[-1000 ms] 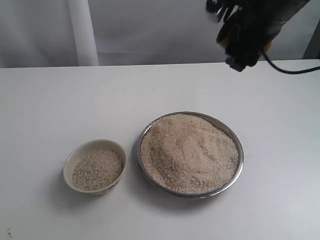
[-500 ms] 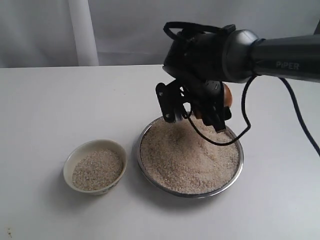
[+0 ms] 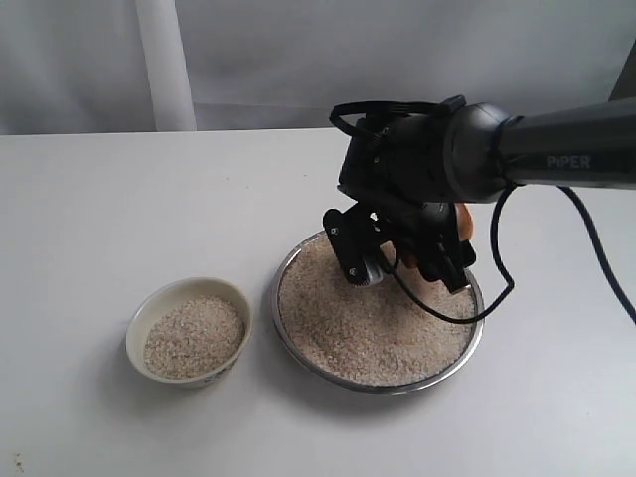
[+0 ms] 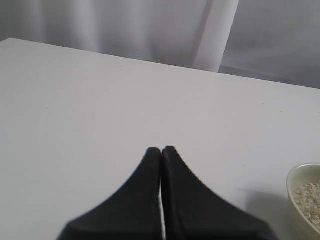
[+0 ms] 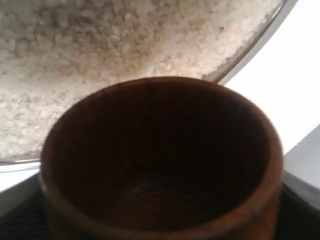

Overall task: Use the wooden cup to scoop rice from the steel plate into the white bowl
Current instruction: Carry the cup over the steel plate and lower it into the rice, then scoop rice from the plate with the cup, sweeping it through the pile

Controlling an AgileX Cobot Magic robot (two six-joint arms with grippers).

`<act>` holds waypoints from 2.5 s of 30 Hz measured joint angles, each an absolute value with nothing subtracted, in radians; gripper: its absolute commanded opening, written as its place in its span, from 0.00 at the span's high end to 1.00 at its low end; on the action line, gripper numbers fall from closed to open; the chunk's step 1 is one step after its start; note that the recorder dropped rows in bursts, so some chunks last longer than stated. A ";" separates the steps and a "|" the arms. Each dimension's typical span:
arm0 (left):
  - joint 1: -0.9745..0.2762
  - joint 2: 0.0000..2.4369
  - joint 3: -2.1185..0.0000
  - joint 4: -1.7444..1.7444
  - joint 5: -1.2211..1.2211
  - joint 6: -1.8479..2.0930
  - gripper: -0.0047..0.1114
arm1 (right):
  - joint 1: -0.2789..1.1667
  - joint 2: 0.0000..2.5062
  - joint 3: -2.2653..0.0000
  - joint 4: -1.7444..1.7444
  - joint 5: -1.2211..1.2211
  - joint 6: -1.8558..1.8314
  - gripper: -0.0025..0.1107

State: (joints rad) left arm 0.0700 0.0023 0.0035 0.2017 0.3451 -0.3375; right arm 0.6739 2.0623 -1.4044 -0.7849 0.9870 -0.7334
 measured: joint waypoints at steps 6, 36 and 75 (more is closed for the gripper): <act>0.070 0.002 0.004 0.202 0.345 -0.338 0.96 | 0.690 2.101 -1.404 -0.787 0.979 -0.733 0.98; 0.070 0.002 0.004 0.202 0.345 -0.338 0.96 | 0.767 2.124 -1.405 -0.637 0.979 -0.776 0.98; 0.070 0.002 0.004 0.202 0.345 -0.338 0.96 | 0.635 2.081 -1.403 -0.117 0.809 -0.816 0.98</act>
State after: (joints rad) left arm 0.0700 0.0023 0.0035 0.2017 0.3451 -0.3375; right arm 0.6352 2.0806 -1.4034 -0.1168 0.8093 -0.8158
